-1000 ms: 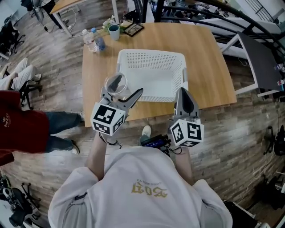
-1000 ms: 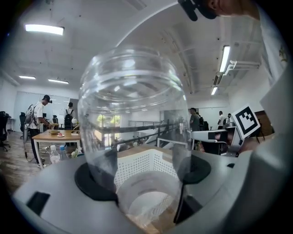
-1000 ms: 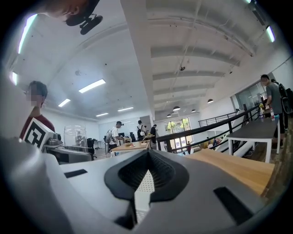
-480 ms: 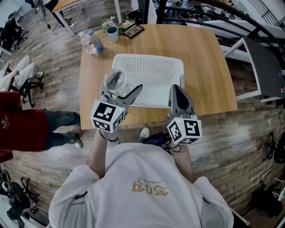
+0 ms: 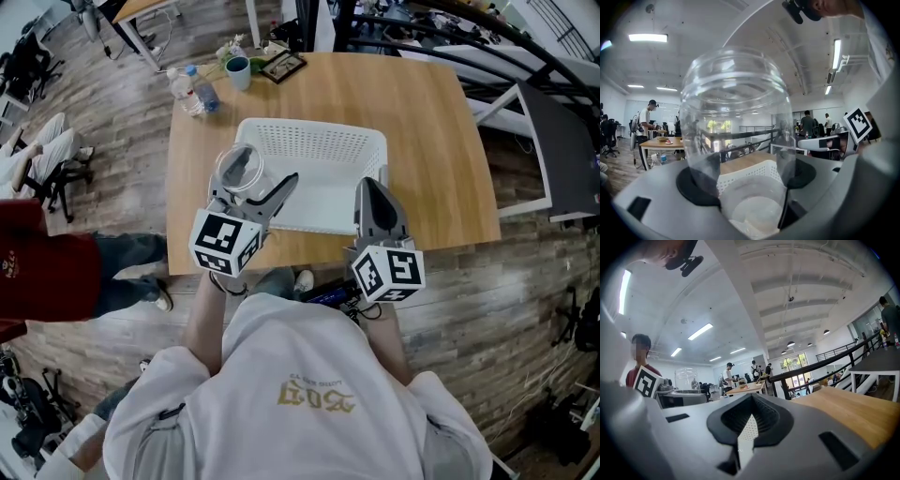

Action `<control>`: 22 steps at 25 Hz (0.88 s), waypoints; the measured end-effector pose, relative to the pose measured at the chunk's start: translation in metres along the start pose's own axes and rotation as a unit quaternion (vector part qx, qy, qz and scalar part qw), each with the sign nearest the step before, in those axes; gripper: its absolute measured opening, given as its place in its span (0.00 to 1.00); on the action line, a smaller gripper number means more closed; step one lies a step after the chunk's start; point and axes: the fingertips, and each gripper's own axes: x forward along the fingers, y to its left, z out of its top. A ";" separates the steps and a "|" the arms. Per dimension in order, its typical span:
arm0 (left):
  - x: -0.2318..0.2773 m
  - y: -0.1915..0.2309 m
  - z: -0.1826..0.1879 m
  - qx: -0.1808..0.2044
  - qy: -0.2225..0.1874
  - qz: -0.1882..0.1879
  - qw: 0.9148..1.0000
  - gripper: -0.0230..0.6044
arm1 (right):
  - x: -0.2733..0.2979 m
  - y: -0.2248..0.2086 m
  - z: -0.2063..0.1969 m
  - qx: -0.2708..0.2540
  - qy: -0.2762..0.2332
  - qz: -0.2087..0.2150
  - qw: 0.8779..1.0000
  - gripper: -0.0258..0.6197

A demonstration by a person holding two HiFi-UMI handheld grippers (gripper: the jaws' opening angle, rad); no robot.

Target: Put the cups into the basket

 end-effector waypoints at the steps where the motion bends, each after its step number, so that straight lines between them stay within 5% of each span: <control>1: 0.002 0.002 0.000 0.001 0.000 0.000 1.000 0.63 | 0.002 0.000 0.001 0.001 0.000 0.000 1.000 0.05; 22: 0.064 0.006 -0.024 0.003 0.025 -0.025 0.999 0.63 | 0.041 -0.023 -0.012 -0.025 0.046 0.001 0.999 0.05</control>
